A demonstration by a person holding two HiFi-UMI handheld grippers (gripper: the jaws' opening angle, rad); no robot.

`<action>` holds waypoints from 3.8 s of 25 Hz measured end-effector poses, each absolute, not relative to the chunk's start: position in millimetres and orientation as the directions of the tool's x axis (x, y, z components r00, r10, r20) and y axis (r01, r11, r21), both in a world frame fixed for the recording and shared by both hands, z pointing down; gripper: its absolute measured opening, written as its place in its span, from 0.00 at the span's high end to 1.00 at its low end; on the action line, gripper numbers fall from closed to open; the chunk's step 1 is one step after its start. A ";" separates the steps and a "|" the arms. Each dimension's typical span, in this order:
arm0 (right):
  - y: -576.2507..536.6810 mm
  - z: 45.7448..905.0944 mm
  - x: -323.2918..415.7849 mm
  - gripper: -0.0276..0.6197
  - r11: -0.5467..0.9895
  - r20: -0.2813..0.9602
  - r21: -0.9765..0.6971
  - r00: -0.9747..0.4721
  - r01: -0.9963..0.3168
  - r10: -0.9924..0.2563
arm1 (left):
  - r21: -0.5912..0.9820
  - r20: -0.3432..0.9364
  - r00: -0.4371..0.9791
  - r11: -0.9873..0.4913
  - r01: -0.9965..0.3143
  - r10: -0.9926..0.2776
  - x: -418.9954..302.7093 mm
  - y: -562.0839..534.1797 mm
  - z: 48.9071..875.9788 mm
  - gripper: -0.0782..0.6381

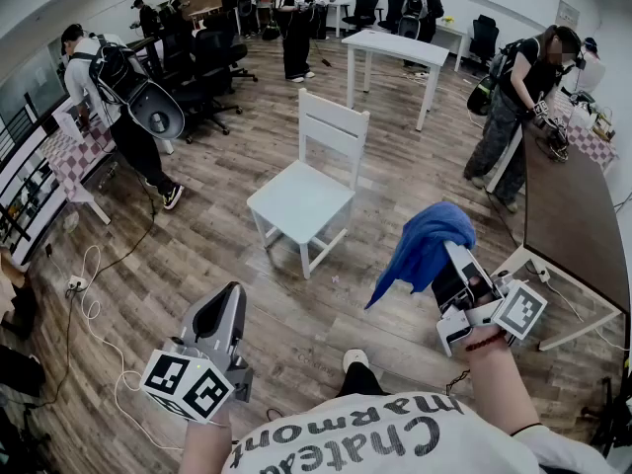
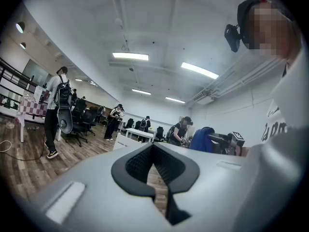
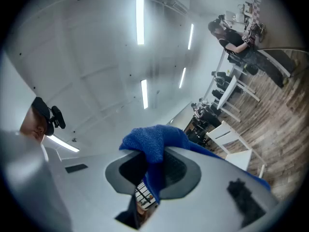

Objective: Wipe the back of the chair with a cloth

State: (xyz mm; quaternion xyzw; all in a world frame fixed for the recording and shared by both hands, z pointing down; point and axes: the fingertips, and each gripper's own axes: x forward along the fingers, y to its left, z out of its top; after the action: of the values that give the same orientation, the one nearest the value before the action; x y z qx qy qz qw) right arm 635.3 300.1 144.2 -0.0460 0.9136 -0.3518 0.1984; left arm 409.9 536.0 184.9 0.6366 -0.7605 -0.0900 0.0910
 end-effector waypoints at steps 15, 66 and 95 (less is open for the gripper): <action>318.4 157.7 616.1 0.85 0.751 -0.293 -0.657 -0.941 0.072 -0.167 | 0.253 0.033 -0.183 0.185 -0.950 -0.983 411.3 554.9 192.4 0.88; 86.7 187.3 280.9 0.85 0.877 -0.170 -0.474 -0.985 0.074 -0.009 | 0.251 0.041 -0.363 0.361 -0.898 -0.931 132.3 340.6 204.7 0.88; 78.9 201.3 31.3 0.85 0.824 -0.122 -0.529 -0.942 -0.204 -0.312 | 0.244 0.054 0.075 -0.060 -0.968 -0.996 -166.8 219.6 191.7 0.88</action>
State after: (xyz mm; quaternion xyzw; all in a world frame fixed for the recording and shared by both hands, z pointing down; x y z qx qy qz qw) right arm 31.3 78.9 201.3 -0.1360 0.9494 -0.2639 0.1023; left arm -166.8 219.6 191.7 0.7250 -0.6771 -0.0643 0.1085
